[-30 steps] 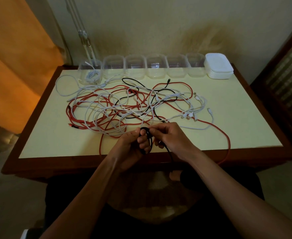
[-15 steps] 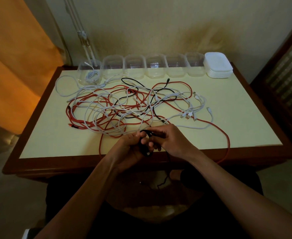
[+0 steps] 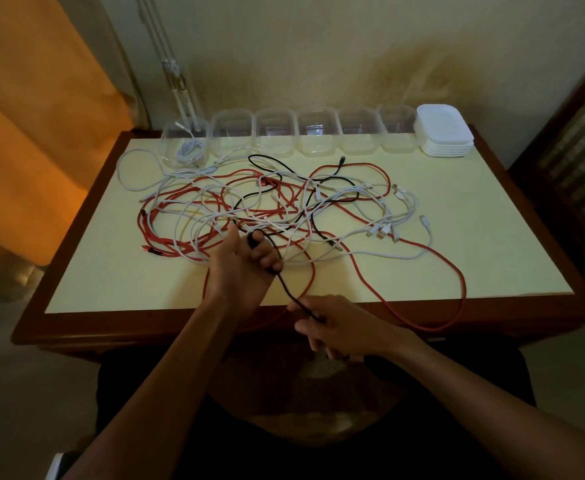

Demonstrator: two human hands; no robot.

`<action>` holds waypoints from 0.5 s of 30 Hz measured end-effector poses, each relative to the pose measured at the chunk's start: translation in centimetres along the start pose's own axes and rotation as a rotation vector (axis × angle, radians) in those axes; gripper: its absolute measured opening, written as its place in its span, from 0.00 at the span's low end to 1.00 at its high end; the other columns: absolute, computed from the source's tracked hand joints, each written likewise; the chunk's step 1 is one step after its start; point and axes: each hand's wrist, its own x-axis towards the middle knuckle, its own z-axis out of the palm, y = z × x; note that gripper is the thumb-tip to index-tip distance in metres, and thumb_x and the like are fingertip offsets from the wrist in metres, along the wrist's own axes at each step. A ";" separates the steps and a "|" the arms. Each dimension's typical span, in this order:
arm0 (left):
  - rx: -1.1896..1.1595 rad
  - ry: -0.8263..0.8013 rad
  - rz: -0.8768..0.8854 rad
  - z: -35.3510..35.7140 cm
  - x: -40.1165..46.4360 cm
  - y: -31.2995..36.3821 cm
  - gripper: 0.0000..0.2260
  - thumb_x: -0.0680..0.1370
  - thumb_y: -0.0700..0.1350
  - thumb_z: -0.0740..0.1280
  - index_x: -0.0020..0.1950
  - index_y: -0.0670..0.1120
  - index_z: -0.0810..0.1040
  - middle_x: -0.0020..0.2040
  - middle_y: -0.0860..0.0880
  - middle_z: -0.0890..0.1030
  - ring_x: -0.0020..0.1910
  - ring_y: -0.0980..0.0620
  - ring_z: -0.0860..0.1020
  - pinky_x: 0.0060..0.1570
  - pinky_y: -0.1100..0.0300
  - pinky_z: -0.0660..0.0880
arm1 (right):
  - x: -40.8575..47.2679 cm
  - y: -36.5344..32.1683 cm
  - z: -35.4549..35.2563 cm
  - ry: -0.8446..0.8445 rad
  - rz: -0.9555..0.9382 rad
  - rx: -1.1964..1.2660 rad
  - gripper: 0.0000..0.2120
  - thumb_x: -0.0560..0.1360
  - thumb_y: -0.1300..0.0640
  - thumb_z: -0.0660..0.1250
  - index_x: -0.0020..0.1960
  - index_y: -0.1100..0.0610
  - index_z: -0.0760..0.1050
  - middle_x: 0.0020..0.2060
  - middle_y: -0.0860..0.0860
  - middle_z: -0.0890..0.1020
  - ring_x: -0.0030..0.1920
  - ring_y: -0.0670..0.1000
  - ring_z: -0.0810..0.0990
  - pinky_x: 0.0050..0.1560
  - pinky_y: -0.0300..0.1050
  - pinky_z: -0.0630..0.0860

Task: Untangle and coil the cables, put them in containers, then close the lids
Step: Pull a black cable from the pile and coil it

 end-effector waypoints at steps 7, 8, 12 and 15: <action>0.830 -0.124 0.083 -1.0 -0.1 -1.8 0.21 0.81 0.58 0.47 0.45 0.44 0.70 0.33 0.49 0.68 0.31 0.54 0.67 0.34 0.60 0.66 | -1.0 -3.9 -2.7 0.140 -0.179 0.394 0.09 0.81 0.60 0.64 0.51 0.64 0.81 0.24 0.48 0.67 0.23 0.47 0.61 0.24 0.40 0.58; 0.853 -0.193 0.042 -0.8 -0.4 -2.0 0.21 0.81 0.59 0.48 0.44 0.44 0.71 0.33 0.49 0.68 0.31 0.54 0.66 0.33 0.60 0.65 | -0.9 -4.0 -3.2 0.174 -0.187 0.461 0.09 0.81 0.61 0.63 0.49 0.64 0.81 0.23 0.49 0.64 0.23 0.46 0.59 0.24 0.39 0.56; 0.847 -0.315 -0.028 -0.3 -1.1 -2.4 0.20 0.83 0.55 0.48 0.48 0.44 0.73 0.33 0.51 0.67 0.30 0.57 0.65 0.32 0.62 0.63 | 0.1 -4.2 -3.9 0.304 -0.165 0.481 0.12 0.82 0.60 0.62 0.45 0.62 0.81 0.23 0.48 0.62 0.22 0.46 0.56 0.24 0.38 0.53; 0.843 -0.270 -0.012 -0.2 -1.3 -2.6 0.22 0.85 0.53 0.47 0.51 0.41 0.76 0.34 0.50 0.69 0.30 0.57 0.67 0.31 0.65 0.65 | 0.6 -3.9 -4.1 0.365 -0.149 0.496 0.12 0.82 0.60 0.61 0.46 0.63 0.81 0.23 0.48 0.62 0.23 0.46 0.56 0.24 0.39 0.53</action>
